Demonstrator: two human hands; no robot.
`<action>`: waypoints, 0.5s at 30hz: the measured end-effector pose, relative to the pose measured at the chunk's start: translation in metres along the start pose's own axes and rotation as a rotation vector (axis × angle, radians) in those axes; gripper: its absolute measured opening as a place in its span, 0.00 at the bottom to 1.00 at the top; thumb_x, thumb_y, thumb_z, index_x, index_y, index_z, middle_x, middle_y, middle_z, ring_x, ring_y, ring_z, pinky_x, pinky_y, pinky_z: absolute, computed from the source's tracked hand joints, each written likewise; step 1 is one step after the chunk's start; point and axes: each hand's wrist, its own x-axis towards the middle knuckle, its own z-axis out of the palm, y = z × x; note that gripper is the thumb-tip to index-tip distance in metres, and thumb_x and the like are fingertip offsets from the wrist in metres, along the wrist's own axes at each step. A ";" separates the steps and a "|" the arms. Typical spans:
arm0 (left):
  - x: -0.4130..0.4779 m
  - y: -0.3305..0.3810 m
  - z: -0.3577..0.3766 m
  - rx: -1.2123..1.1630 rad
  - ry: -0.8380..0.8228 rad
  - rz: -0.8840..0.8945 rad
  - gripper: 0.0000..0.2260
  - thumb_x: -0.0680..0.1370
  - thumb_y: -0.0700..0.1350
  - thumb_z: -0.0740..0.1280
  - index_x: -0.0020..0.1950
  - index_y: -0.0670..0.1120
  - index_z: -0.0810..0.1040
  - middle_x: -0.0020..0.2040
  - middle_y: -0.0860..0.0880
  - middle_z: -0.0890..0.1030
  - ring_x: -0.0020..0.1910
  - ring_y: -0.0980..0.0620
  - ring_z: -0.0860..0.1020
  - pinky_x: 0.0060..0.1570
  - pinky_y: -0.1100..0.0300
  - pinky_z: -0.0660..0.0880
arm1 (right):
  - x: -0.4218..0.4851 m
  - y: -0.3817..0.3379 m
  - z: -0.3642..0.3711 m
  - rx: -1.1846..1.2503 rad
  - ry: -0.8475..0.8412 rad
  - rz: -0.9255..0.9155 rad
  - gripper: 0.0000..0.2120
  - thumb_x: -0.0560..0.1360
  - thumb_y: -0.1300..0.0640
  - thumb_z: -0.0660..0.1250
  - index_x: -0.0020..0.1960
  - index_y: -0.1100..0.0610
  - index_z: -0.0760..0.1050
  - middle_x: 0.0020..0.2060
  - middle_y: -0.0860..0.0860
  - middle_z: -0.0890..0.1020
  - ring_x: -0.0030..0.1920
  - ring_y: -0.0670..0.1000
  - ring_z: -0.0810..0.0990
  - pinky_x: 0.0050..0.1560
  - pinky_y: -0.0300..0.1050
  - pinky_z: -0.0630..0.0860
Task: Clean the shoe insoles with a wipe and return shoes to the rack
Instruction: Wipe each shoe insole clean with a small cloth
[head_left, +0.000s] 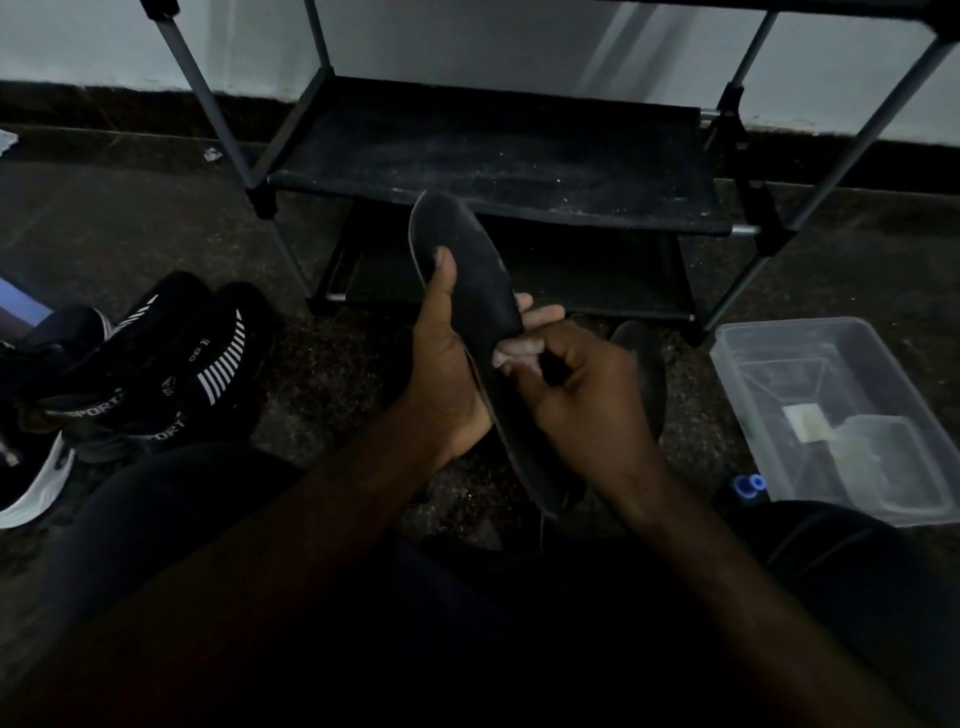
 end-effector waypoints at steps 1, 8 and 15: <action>-0.001 0.000 0.000 -0.002 -0.016 -0.009 0.41 0.72 0.72 0.56 0.67 0.36 0.67 0.63 0.32 0.76 0.66 0.39 0.73 0.68 0.42 0.67 | -0.004 -0.006 0.002 0.028 -0.054 -0.031 0.09 0.73 0.68 0.71 0.47 0.56 0.83 0.43 0.43 0.84 0.47 0.40 0.82 0.51 0.34 0.77; 0.002 -0.004 0.000 0.033 -0.008 0.044 0.46 0.73 0.74 0.52 0.68 0.33 0.67 0.62 0.33 0.76 0.67 0.37 0.73 0.70 0.44 0.67 | 0.009 0.010 -0.007 -0.115 0.096 -0.043 0.06 0.74 0.66 0.70 0.45 0.57 0.83 0.43 0.47 0.85 0.46 0.45 0.83 0.51 0.51 0.80; -0.005 -0.006 0.001 0.071 -0.034 0.019 0.44 0.68 0.74 0.55 0.65 0.36 0.68 0.61 0.32 0.78 0.62 0.38 0.77 0.64 0.44 0.72 | -0.005 -0.008 0.003 -0.057 -0.008 -0.116 0.07 0.74 0.66 0.70 0.49 0.58 0.83 0.45 0.47 0.85 0.48 0.41 0.83 0.53 0.39 0.79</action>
